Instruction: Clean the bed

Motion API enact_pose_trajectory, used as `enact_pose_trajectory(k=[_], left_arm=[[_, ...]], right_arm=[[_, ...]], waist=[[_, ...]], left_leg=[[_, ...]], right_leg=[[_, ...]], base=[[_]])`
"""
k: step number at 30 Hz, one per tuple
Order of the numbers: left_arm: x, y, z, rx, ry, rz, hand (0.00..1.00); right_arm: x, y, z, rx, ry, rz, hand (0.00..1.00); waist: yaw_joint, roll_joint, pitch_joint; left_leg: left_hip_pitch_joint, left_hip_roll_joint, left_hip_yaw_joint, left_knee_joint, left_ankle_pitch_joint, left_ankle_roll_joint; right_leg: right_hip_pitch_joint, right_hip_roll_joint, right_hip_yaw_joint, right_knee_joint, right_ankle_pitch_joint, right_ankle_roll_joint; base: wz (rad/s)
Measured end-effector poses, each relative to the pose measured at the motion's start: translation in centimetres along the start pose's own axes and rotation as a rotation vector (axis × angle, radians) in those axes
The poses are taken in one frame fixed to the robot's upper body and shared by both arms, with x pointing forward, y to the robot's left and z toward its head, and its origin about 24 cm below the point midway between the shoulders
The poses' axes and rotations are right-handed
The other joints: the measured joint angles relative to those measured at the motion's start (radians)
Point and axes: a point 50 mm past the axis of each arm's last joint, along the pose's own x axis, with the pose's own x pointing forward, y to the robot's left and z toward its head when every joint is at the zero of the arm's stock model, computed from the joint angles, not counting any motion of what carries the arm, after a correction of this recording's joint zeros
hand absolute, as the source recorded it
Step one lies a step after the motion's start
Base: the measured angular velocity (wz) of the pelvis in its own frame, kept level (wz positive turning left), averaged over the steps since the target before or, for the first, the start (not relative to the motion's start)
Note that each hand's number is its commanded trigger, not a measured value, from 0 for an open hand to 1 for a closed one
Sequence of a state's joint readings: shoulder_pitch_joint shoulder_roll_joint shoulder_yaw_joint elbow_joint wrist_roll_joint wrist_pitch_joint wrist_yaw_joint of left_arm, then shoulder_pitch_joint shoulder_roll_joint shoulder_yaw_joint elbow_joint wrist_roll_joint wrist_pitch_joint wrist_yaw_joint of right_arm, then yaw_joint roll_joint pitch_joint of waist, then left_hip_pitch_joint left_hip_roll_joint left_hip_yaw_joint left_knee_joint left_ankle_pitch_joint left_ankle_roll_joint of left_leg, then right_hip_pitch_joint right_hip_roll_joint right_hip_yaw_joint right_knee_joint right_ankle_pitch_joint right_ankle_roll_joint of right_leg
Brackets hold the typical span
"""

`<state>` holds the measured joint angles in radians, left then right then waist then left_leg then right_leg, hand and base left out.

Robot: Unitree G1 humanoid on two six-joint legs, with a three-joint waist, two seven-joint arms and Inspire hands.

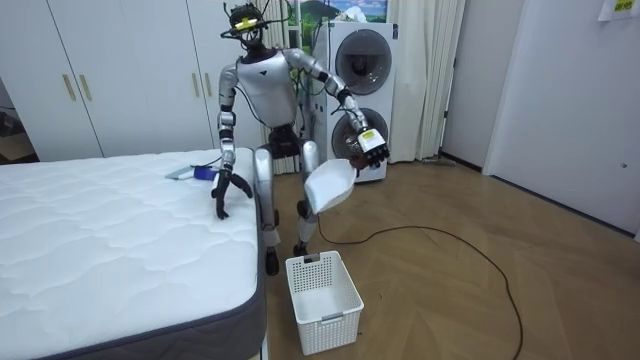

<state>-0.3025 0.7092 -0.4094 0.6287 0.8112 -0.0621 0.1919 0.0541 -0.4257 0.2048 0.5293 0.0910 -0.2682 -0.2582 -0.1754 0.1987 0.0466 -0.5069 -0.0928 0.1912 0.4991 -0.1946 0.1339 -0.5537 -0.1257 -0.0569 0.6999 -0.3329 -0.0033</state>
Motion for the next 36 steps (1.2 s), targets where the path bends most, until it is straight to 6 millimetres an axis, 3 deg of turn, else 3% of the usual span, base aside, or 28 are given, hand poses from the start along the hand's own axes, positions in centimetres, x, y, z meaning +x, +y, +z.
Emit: enact_pose_trajectory(k=[3,7,11,13,15,17,19,20,22,23,24,25,26,28,30,32,33,35,36], left_arm=[[-0.7,0.2,1.3,-0.103,-0.066,0.066,1.0],[-2.6,-1.3,2.1,-0.281,-0.074,0.089,1.0],[-3.3,-1.2,2.9,-0.438,-0.069,0.138,1.0],[-3.5,-1.1,4.0,-0.505,-0.1,0.157,1.0],[-4.0,-1.5,5.2,-0.595,-0.114,0.168,1.0],[-4.2,-1.9,6.0,-0.655,-0.114,0.17,1.0],[-4.4,-2.3,6.7,-0.698,-0.11,0.174,1.0],[-4.5,-2.3,6.9,-0.707,-0.112,0.179,1.0],[-4.5,-2.0,7.1,-0.742,-0.118,0.212,1.0],[-4.4,-1.9,7.1,-0.744,-0.117,0.222,1.0],[-4.4,-1.8,7.0,-0.755,-0.112,0.228,1.0],[-4.4,-1.8,7.3,-0.775,-0.114,0.235,1.0],[-4.4,-1.9,7.5,-0.79,-0.113,0.234,1.0],[-4.5,-1.7,7.8,-0.828,-0.11,0.248,1.0],[-4.5,-1.4,7.4,-0.826,-0.1,0.277,1.0],[-4.5,-1.3,7.1,-0.827,-0.082,0.301,1.0],[-4.6,-1.3,7.0,-0.826,-0.077,0.308,1.0],[-4.6,-1.3,7.0,-0.826,-0.076,0.308,1.0],[-4.6,-1.3,6.9,-0.827,-0.073,0.312,1.0]], right_arm=[[-0.6,0.3,-0.8,-0.014,0.028,0.025,0.0],[-1.9,0.1,-2.4,-0.026,0.092,0.017,0.0],[-2.9,0.8,-3.3,0.014,0.142,0.009,0.0],[-3.6,0.7,-3.8,0.022,0.16,0.005,0.0],[-4.1,0.6,-3.4,0.047,0.139,-0.012,0.0],[-4.2,0.9,-3.4,0.058,0.138,-0.015,0.0],[-4.2,0.8,-3.2,0.061,0.132,-0.019,0.0],[-4.0,0.8,-3.1,0.063,0.125,-0.022,0.0],[-3.9,1.0,-2.9,0.055,0.12,-0.023,0.0],[-3.9,1.1,-2.8,0.059,0.117,-0.021,0.0],[-3.9,1.2,-2.8,0.065,0.117,-0.022,0.0],[-3.9,1.0,-3.0,0.068,0.125,-0.03,0.0],[-3.8,1.0,-3.0,0.069,0.127,-0.032,0.0],[-3.4,1.5,-2.7,0.089,0.12,-0.022,0.0],[-3.3,2.2,-2.4,0.104,0.112,0.006,0.0],[-3.2,3.0,-2.1,0.133,0.109,0.023,0.0],[-3.3,3.6,-2.0,0.14,0.108,0.044,0.0],[-3.2,3.7,-1.9,0.135,0.097,0.055,0.0],[-3.1,3.7,-1.8,0.125,0.091,0.053,0.0]], waist=[[0.045,-0.049,-0.0119],[0.051,-0.073,-0.0212],[0.062,-0.104,-0.0349],[0.071,-0.114,-0.0371],[0.077,-0.135,-0.037],[0.103,-0.152,-0.037],[0.131,-0.162,-0.0374],[0.141,-0.162,-0.0372],[0.155,-0.163,-0.0384],[0.159,-0.163,-0.038],[0.152,-0.167,-0.0375],[0.158,-0.171,-0.0352],[0.165,-0.171,-0.0352],[0.198,-0.177,-0.0322],[0.215,-0.19,-0.032],[0.236,-0.207,-0.0316],[0.245,-0.217,-0.0321],[0.233,-0.216,-0.0313],[0.226,-0.213,-0.032]], left_leg=[[0.028,0.011,0.002,-0.002,-0.009,-0.012],[0.124,0.021,-0.003,-0.034,-0.028,-0.015],[0.163,0.034,-0.004,-0.039,-0.038,-0.019],[0.189,0.044,-0.001,-0.044,-0.044,-0.019],[0.233,0.047,0.022,-0.065,-0.047,-0.018],[0.265,0.068,0.079,-0.073,-0.061,-0.018],[0.302,0.099,0.167,-0.077,-0.078,-0.019],[0.309,0.108,0.189,-0.079,-0.084,-0.019],[0.34,0.144,0.31,-0.123,-0.086,-0.016],[0.348,0.155,0.359,-0.138,-0.085,-0.013],[0.382,0.168,0.458,-0.168,-0.085,-0.012],[0.422,0.165,0.543,-0.209,-0.083,-0.01],[0.443,0.164,0.595,-0.228,-0.083,-0.011],[0.499,0.162,0.807,-0.281,-0.084,-0.017],[0.503,0.161,0.931,-0.287,-0.085,-0.019],[0.496,0.162,1.006,-0.276,-0.085,-0.019],[0.486,0.164,0.982,-0.262,-0.085,-0.019],[0.461,0.17,0.854,-0.221,-0.085,-0.019],[0.441,0.169,0.746,-0.187,-0.085,-0.019]], right_leg=[[0.026,0.019,0.023,-0.019,0.007,-0.004],[0.126,0.036,0.026,-0.079,0.015,-0.001],[0.181,0.052,0.026,-0.121,0.024,-0.002],[0.211,0.061,0.024,-0.15,0.037,-0.001],[0.24,0.062,0.026,-0.162,0.043,0.002],[0.244,0.06,0.001,-0.163,0.06,-0.002],[0.246,0.062,-0.057,-0.183,0.093,-0.017],[0.246,0.063,-0.072,-0.191,0.105,-0.022],[0.261,0.071,-0.149,-0.259,0.172,-0.036],[0.265,0.071,-0.169,-0.266,0.185,-0.035],[0.273,0.049,-0.222,-0.199,0.157,-0.014],[0.295,0.021,-0.259,-0.104,0.115,-0.005],[0.307,0.003,-0.272,-0.059,0.1,0.003],[0.368,-0.048,-0.336,0.066,0.069,0.021],[0.425,-0.083,-0.387,0.064,0.062,0.027],[0.47,-0.103,-0.422,0.0,0.067,0.044],[0.494,-0.1,-0.429,-0.082,0.077,0.061],[0.522,-0.101,-0.442,-0.198,0.049,0.078],[0.534,-0.097,-0.437,-0.246,0.036,0.084]], base=[[-0.3],[-0.2],[-0.09],[-0.12],[-0.41],[-0.84],[-1.2],[-1.39],[-1.43],[-1.23],[-1.14],[-1.14],[-1.38],[-1.69],[-1.51],[-1.75],[-2.02],[-1.54],[-1.37]])
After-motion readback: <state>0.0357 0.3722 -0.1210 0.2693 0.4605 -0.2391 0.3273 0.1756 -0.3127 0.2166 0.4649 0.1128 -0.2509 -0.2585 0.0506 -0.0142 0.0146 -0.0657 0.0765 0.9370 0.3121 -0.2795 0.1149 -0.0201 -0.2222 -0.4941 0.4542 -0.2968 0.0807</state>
